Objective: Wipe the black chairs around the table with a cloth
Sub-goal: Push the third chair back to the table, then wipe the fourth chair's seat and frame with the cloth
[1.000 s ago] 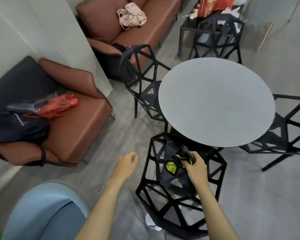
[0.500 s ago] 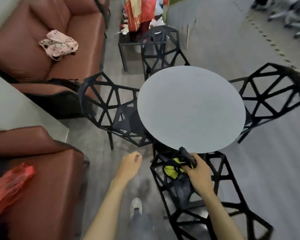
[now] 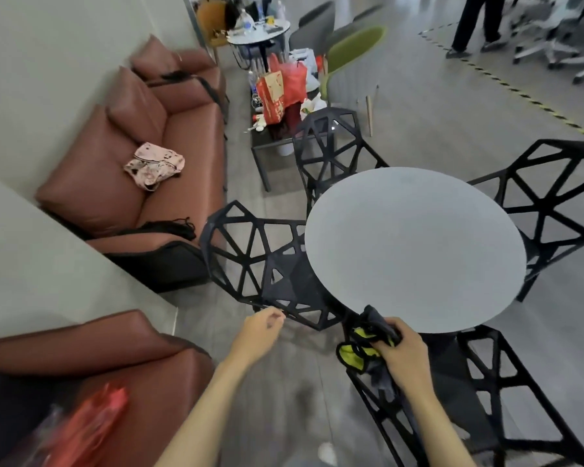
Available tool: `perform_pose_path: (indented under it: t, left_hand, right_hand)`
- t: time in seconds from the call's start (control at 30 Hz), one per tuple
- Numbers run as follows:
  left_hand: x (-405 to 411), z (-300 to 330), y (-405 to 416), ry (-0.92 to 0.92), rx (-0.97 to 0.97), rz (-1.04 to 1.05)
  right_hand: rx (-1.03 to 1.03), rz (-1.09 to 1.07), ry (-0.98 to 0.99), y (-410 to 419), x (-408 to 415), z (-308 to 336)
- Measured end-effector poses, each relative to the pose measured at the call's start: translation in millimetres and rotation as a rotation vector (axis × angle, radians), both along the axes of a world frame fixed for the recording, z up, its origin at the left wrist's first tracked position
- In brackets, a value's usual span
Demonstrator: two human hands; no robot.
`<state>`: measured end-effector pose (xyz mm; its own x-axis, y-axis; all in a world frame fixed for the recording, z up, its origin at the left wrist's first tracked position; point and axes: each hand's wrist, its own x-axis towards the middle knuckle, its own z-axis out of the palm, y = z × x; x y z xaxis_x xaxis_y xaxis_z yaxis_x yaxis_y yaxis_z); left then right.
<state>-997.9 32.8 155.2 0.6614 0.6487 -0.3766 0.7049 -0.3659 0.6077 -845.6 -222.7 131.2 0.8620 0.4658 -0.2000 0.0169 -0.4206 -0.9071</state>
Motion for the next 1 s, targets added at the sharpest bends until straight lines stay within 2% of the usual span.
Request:
perform_pose_path:
  t: [0.2, 0.3, 0.53, 0.63, 0.7, 0.83, 0.87, 1.0]
  left_hand:
    - [-33.9, 6.9, 82.8, -0.001, 0.140, 0.082]
    - [-35.1, -5.0, 133.7, -0.003, 0.159, 0.126]
    - [-4.9, -76.7, 283.8, 0.028, 0.282, 0.099]
    - [11.1, -106.7, 338.1, 0.025, 0.281, 0.078]
    - [13.4, -122.4, 364.0, -0.038, 0.276, 0.092]
    - [13.1, -152.5, 403.9, -0.087, 0.503, 0.071]
    - [16.3, -160.5, 407.9, -0.083, 0.506, 0.091]
    - [46.1, -198.2, 415.1, -0.159, 0.297, 0.237]
  right_hand:
    - [0.024, 0.065, 0.041, 68.4, -22.0, -11.9]
    - [-0.054, 0.067, 0.029, 101.8, -30.3, -21.5]
    - [-0.149, -0.159, 0.061, 220.4, -51.1, -87.9]
    - [-0.161, -0.245, 0.138, 271.2, -62.0, -123.0]
    - [-0.190, -0.251, 0.119, 294.2, -59.2, -141.3]
    - [-0.322, -0.176, 0.152, 331.4, -51.7, -174.2]
    - [-0.344, -0.161, 0.150, 338.4, -49.5, -187.7]
    - [-0.510, -0.128, 0.093, 357.8, -29.0, -252.0]
